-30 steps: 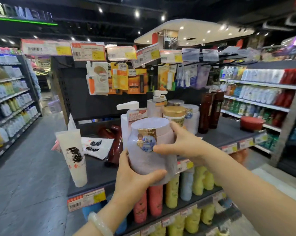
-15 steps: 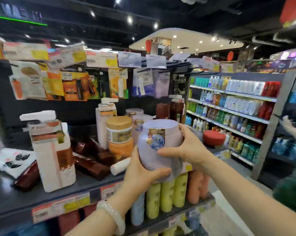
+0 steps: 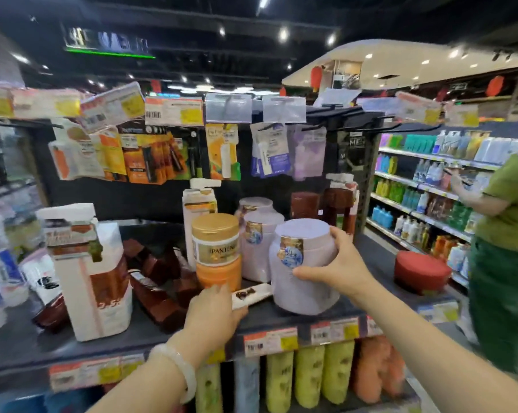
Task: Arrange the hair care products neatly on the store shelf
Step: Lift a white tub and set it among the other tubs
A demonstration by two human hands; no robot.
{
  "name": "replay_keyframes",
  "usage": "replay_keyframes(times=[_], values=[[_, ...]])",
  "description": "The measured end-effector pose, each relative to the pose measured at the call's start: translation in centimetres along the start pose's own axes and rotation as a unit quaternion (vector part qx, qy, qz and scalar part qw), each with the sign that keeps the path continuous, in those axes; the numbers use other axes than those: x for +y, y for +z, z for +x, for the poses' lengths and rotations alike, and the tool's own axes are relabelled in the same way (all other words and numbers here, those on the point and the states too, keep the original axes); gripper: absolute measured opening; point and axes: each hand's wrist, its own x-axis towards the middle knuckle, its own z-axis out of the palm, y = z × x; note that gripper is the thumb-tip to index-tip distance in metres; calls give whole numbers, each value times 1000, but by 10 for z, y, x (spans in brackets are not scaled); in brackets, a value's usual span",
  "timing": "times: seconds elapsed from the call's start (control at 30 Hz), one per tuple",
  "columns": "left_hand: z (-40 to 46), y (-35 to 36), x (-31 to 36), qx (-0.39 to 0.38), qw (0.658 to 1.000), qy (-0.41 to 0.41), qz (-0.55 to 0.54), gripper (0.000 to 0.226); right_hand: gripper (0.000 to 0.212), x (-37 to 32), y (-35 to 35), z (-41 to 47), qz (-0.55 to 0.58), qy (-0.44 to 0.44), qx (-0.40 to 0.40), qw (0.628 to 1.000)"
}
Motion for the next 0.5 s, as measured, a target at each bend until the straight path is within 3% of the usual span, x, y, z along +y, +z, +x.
replay_keyframes(times=[0.13, 0.33, 0.43, 0.5], values=[[8, 9, 3, -16, 998, -8, 57, 45, 92, 10, 4, 8, -14, -1, -12, 1000], [4, 7, -12, 22, 996, -22, 85, 37, 89, 16, 6, 19, 17, 9, -6, 1000], [0, 3, -23, 77, 995, -26, -50, 36, 94, 21, 8, 26, 23, 16, -14, 1000], [-1, 3, -24, 123, 975, -17, -185, 31, 99, 23, 13, 28, 30, 23, -26, 999]])
